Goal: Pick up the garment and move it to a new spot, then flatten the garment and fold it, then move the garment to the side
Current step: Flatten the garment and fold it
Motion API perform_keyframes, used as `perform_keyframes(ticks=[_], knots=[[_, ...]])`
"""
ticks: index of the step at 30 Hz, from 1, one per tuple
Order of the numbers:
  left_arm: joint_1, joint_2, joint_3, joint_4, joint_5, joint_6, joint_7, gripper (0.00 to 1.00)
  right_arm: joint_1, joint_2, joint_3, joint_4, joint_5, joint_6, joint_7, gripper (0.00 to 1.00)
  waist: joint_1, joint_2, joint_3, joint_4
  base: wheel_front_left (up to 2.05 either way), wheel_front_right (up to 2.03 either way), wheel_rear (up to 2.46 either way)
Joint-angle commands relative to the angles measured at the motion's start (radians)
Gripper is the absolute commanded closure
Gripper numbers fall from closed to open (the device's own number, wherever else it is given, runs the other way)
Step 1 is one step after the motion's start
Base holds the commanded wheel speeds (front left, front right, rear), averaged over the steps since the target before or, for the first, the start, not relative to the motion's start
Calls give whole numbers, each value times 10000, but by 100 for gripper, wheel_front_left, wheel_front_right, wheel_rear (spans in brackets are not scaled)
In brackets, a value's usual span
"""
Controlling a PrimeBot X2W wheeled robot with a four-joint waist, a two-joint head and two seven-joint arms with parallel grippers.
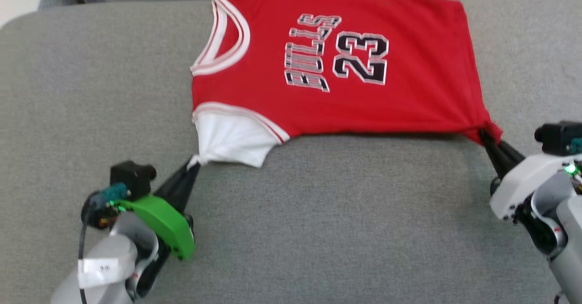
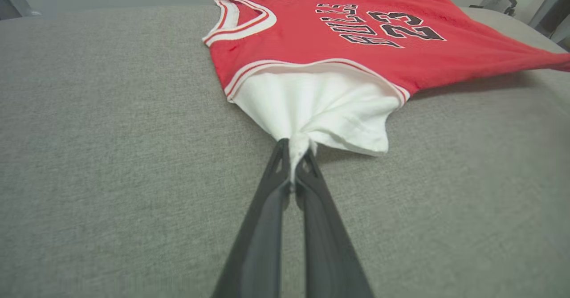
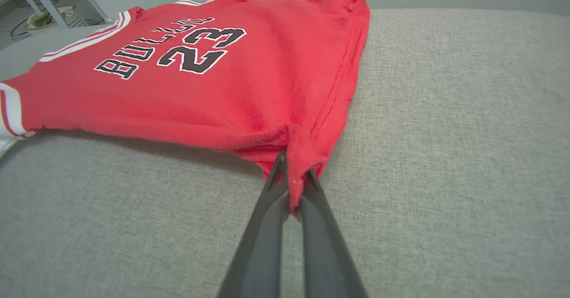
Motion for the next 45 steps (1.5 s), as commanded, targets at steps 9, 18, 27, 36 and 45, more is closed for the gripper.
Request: perform_keyframes(ticks=[9, 18, 27, 36, 45], knots=[[1699, 429, -518, -585, -368, 64, 675, 100, 1740, -302, -400, -607, 822, -15, 1056, 100, 1, 0, -1622, 149, 0, 0, 0], [3181, 1013, -726, -1780, -1361, -6, 1616, 100, 3231, -821, -635, -1195, 1307, -15, 1967, 100, 1, 0, -2503, 158, 0, 0, 0], [4635, 1820, -1066, -3234, -1926, 227, 2501, 100, 4893, -1309, -1150, -1874, 1906, -15, 2871, 100, 1, 0, -3014, 235, 0, 0, 0], [5488, 2259, -1401, -4328, -2313, 410, 3145, 100, 6527, -1466, -1886, -2977, 2225, -15, 3782, 100, 1, 0, -3160, 248, 0, 0, 0], [4578, 2362, -640, -4816, -2096, 625, 2680, 100, 6538, -1138, -2963, -4053, 2203, -15, 4113, 100, 1, 0, -2691, 125, 0, 0, 0]])
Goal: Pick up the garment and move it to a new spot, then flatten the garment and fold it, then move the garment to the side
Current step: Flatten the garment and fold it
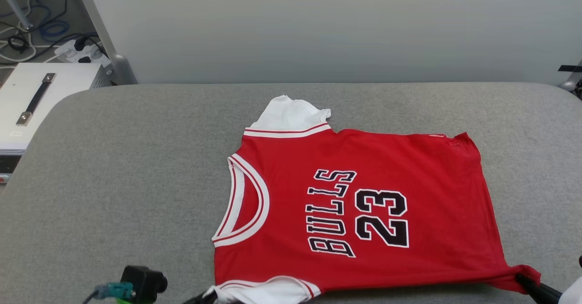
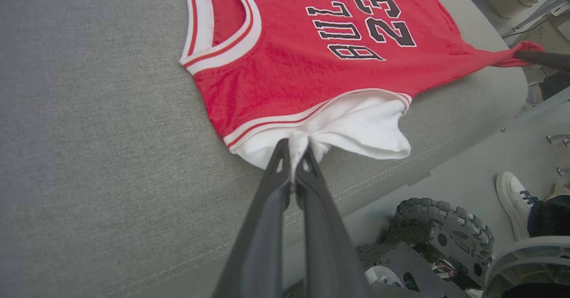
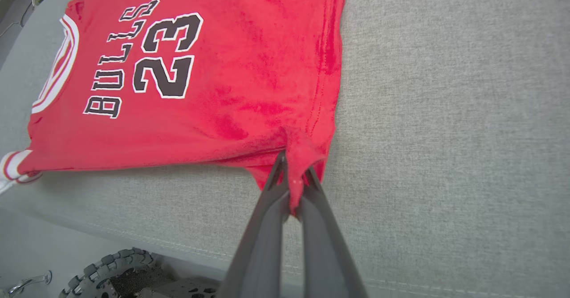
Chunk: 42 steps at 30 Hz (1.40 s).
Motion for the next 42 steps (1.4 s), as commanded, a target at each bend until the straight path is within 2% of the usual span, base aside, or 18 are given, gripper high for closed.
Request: perform_keyframes(ticks=[1, 7, 14, 24, 36, 37, 38, 42], knots=[[-386, 91, 140, -27, 94, 57, -48, 100, -168, 63, -132, -126, -19, -15, 103, 100, 1, 0, 237, -52, 0, 0, 0], [-1660, -24, 403, 122, 265, 2, 248, 100, -945, 273, -314, -423, -391, -15, 663, 100, 1, 0, 920, -138, 0, 0, 0], [-3046, -333, 392, 982, 380, -261, 719, 100, -2074, 583, -215, -34, -894, -15, 1073, 100, 1, 0, 1622, -248, 0, 0, 0], [-4761, -713, 72, 2481, 731, -721, 1074, 100, -3396, 773, 177, 823, -1348, -15, 1265, 100, 1, 0, 2429, -398, 0, 0, 0], [-5973, -1310, -667, 4403, 1016, -957, 967, 100, -4322, 881, 862, 1675, -1580, -15, 1142, 100, 1, 0, 2849, -625, 0, 0, 0], [-6033, -1367, -705, 4540, 1051, -962, 900, 60, -4370, 890, 882, 1731, -1625, -15, 1067, 62, 1, 0, 2848, -634, 0, 0, 0], [-6105, -1435, -736, 4724, 1123, -964, 785, 0, -4424, 921, 901, 1800, -1666, -15, 960, 0, 1, 0, 2832, -645, 0, 0, 0], [-6198, -1772, -657, 5317, 1128, -951, 259, 0, -4542, 986, 993, 1943, -1722, -15, 706, 0, 1, 0, 2639, -662, 0, 0, 0]])
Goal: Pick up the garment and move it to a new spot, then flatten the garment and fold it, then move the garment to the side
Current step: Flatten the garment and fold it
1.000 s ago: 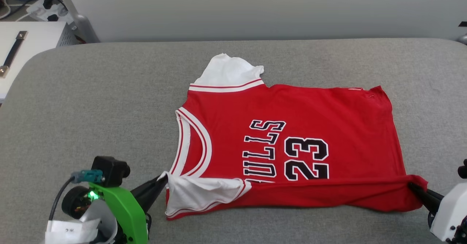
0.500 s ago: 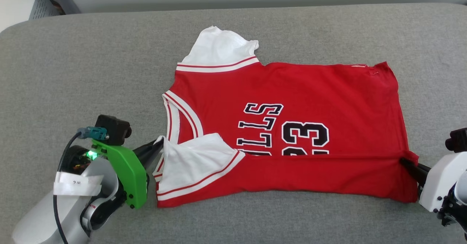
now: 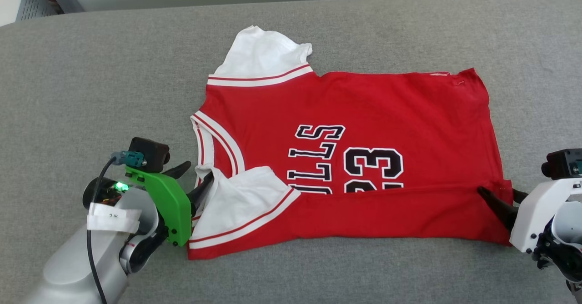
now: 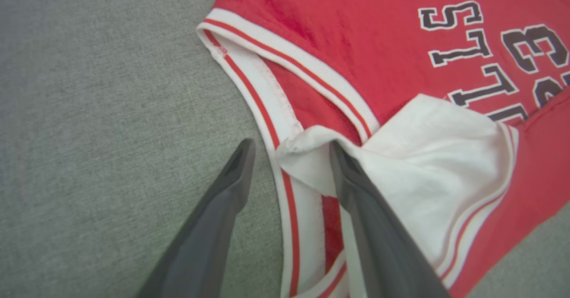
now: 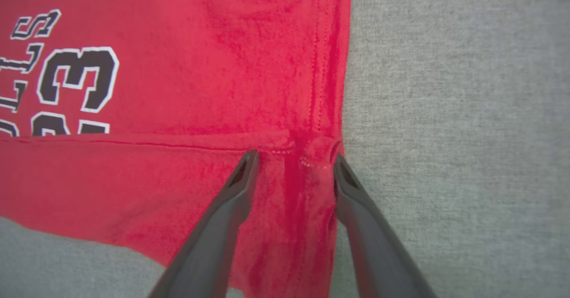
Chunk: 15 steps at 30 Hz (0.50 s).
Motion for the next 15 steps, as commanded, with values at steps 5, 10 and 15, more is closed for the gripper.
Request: perform_keyframes(ticks=[5, 10, 15], knots=[[-20, -421, 306, 371, -170, 68, -762, 0, 59, 27, 9, -117, -111, -9, -402, 0, 0, -1, -500, 28, 0, 0, 0], [432, -679, 734, 139, -547, 544, -1376, 0, 507, 52, -55, -525, -572, -9, -536, 0, 0, -1, -981, 63, 0, 0, 0], [1157, -734, 1038, -690, -893, 1229, -1565, 0, 1109, 461, -631, -1153, -862, -9, -236, 0, 0, -1, -1404, 128, 0, 0, 0]])
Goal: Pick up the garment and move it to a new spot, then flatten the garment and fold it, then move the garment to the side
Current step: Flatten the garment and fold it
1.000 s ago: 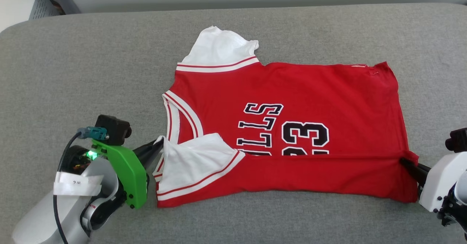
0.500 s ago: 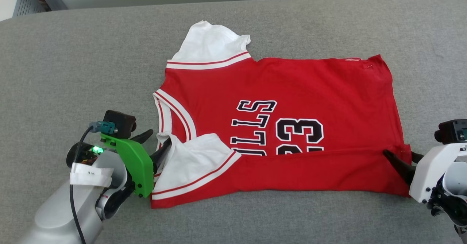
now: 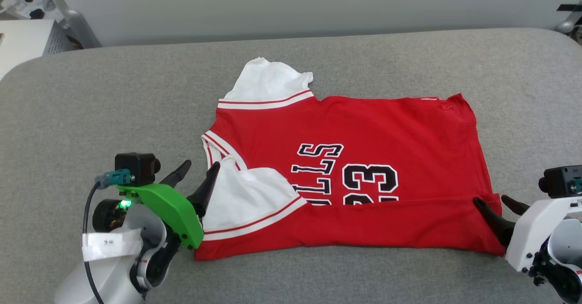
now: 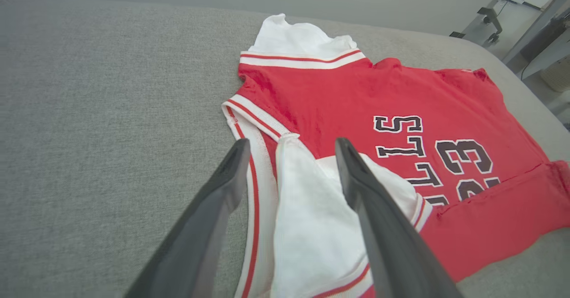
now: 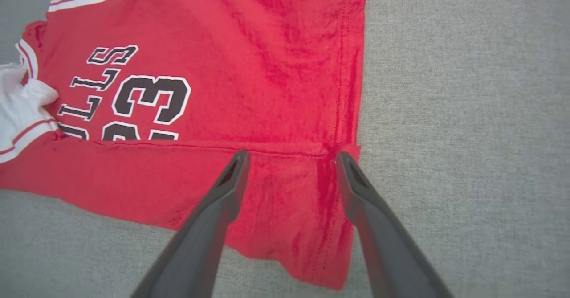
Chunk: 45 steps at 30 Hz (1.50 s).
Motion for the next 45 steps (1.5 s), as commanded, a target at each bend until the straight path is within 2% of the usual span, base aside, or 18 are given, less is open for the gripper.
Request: perform_keyframes(ticks=[1, 9, 11, 12, 16, 23, 27, 32, 36, 37, 38, 39, 45], knots=[[316, -31, 113, -283, -162, 236, -46, 0, 262, 87, -190, -205, -242, -9, 118, 0, 0, 0, -301, 67, 0, 0, 0], [1771, 192, 395, -2198, -590, 1727, 260, 0, 1409, 931, -1436, -1523, -1207, -9, 1294, 0, 0, 0, -633, 96, 0, 0, 0], [2057, 347, 270, -2585, -530, 2084, 543, 0, 1666, 1195, -1737, -1855, -1412, -9, 1660, 0, 0, 0, -629, 110, 0, 0, 0], [2404, 561, 20, -3071, -531, 2560, 1174, 0, 2023, 1604, -2096, -2333, -1720, -9, 2242, 0, 0, 0, -576, 105, 0, 0, 0], [2591, 837, -229, -3429, -430, 3101, 1850, 0, 2214, 2028, -2385, -2858, -1961, -9, 2617, 0, 0, 0, -376, 26, 0, 0, 0], [2469, 1023, -495, -3349, -127, 3681, 2428, 0, 2197, 2273, -2451, -3217, -2165, -9, 2805, 0, 0, 0, 86, -194, 0, 0, 0], [2222, 954, -549, -2727, 144, 4093, 2492, 0, 2075, 2275, -2401, -3276, -2173, -9, 2757, 0, 0, 0, 507, -380, 0, 0, 0], [2071, 893, -590, -2126, 294, 4291, 2491, 0, 1977, 2271, -2341, -3237, -2140, -9, 2653, 0, 0, 0, 804, -491, 0, 0, 0], [2026, 840, -793, -1661, 237, 4224, 2841, 0, 1923, 2258, -2344, -3187, -2119, -9, 2583, 0, 0, 0, 984, -516, 0, 0, 0], [2035, 788, -841, -1568, 149, 4173, 2977, 10, 1904, 2249, -2348, -3168, -2120, -9, 2566, 0, 0, 0, 1009, -516, 0, 0, 0], [2049, 738, -868, -1507, 56, 4106, 3074, 64, 1889, 2243, -2353, -3154, -2123, -9, 2555, 0, 0, 0, 1025, -513, 0, 0, 0], [2060, 691, -909, -1453, -31, 4010, 3170, 100, 1868, 2233, -2366, -3134, -2123, -9, 2544, 0, 0, 0, 1035, -501, 0, 0, 0], [2084, 506, -980, -1299, -233, 3635, 3158, 100, 1843, 2067, -2465, -2968, -2190, -9, 2552, 0, 0, 0, 767, -299, 0, 0, 0]])
